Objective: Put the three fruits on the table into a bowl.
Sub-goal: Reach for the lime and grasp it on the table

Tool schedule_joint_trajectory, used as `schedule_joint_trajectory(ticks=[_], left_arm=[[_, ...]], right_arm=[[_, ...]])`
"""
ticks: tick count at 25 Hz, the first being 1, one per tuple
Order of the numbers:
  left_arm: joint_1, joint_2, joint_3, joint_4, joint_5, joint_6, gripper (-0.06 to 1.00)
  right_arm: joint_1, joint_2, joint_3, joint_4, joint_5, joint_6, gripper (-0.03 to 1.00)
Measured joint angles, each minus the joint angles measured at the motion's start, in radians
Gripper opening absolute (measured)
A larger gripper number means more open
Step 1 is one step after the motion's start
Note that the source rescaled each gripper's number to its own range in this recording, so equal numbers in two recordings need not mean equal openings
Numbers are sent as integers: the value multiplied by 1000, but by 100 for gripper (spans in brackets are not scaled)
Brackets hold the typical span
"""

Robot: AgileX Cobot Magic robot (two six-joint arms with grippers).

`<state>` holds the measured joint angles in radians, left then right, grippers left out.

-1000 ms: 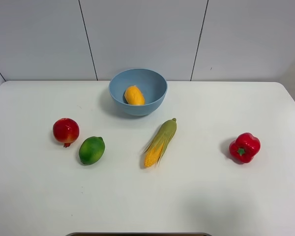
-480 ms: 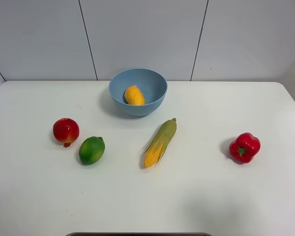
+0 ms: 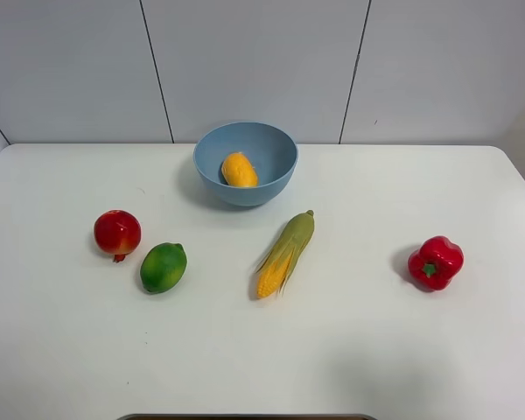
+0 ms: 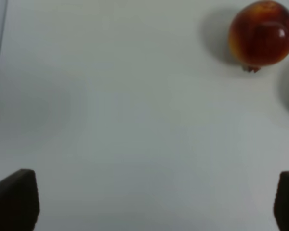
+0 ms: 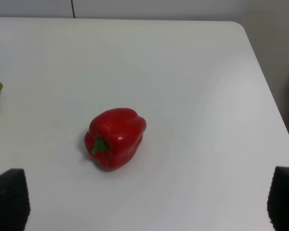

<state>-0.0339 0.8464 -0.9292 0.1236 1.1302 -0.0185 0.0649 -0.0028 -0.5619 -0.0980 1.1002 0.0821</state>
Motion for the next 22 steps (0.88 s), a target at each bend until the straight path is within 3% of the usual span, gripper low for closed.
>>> schedule_joint_trajectory(ticks=[11, 17, 22], left_arm=[[-288, 294, -99, 5, -34, 56, 100], [-367, 457, -155, 1, -92, 87, 100], [-383, 559, -183, -82, -172, 81, 100]], right_arm=[[0, 0, 0, 0, 0, 0, 100], [0, 0, 0, 0, 0, 0, 100], [0, 0, 0, 0, 0, 0, 100]])
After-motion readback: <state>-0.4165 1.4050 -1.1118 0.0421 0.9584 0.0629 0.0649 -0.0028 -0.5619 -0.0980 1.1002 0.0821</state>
